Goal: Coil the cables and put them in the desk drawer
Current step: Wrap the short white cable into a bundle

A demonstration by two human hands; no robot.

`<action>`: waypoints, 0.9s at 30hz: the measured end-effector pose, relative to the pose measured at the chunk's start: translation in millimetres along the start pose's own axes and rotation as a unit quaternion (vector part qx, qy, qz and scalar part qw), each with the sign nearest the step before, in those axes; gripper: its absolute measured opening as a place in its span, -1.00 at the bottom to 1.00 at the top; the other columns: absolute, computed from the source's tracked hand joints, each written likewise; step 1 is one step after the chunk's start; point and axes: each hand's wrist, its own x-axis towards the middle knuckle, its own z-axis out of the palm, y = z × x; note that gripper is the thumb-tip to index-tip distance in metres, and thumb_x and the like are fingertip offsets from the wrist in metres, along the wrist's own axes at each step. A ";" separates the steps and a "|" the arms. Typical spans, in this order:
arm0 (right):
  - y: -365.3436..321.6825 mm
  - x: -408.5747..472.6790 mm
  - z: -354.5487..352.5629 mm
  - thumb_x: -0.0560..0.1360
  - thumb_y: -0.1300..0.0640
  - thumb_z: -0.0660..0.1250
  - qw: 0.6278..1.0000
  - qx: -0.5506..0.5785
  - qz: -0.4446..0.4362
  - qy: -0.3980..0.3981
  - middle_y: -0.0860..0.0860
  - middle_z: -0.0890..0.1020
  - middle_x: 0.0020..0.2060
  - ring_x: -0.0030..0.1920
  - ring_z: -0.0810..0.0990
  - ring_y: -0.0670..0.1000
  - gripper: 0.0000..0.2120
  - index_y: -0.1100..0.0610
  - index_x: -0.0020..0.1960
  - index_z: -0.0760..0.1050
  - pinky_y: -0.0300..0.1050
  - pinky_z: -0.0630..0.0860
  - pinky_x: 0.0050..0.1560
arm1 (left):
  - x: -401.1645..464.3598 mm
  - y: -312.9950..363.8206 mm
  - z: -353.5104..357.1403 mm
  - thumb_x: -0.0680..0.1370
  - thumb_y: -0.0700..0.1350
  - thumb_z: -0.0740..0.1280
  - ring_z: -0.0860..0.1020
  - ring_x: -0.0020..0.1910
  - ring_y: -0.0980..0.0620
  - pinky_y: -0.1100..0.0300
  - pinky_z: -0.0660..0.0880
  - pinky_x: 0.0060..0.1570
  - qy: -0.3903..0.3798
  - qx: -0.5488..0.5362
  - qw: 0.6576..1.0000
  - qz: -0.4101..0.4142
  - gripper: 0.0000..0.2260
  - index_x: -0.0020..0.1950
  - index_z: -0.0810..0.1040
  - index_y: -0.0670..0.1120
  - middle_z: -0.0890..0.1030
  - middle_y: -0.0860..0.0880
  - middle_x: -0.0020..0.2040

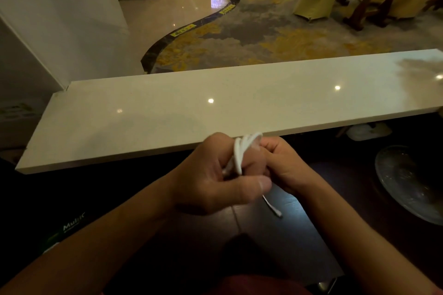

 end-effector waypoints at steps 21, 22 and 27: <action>-4.0 -25.4 23.7 0.67 0.04 0.19 0.991 -0.036 0.005 -0.129 0.08 0.53 -0.45 -0.45 0.37 0.09 -0.67 0.21 -0.07 0.62 -0.12 0.36 -0.31 | 11.1 -15.7 -10.6 0.61 0.07 0.17 0.47 -0.65 -0.03 0.31 0.34 -0.62 0.173 -0.081 0.981 0.029 -0.65 -0.13 0.48 -0.20 0.63 -0.05 -0.42; -6.3 -27.3 24.5 0.68 0.05 0.19 0.990 -0.033 -0.002 -0.134 0.07 0.54 -0.44 -0.45 0.38 0.08 -0.68 0.21 -0.05 0.62 -0.07 0.35 -0.31 | 11.4 -18.5 -11.1 0.62 0.08 0.18 0.46 -0.66 -0.08 0.20 0.37 -0.65 0.169 -0.061 0.983 0.023 -0.64 -0.12 0.49 -0.20 0.66 -0.03 -0.39; -19.8 -32.7 24.7 0.66 0.12 0.21 0.991 -0.023 -0.035 -0.131 0.06 0.55 -0.44 -0.47 0.41 0.04 -0.71 0.29 0.04 0.62 0.00 0.35 -0.30 | 12.4 -26.1 -10.3 0.66 0.03 0.19 0.60 -0.49 -0.03 0.20 0.52 -0.47 0.186 0.043 0.981 -0.011 -0.68 -0.12 0.54 -0.17 0.70 -0.09 -0.28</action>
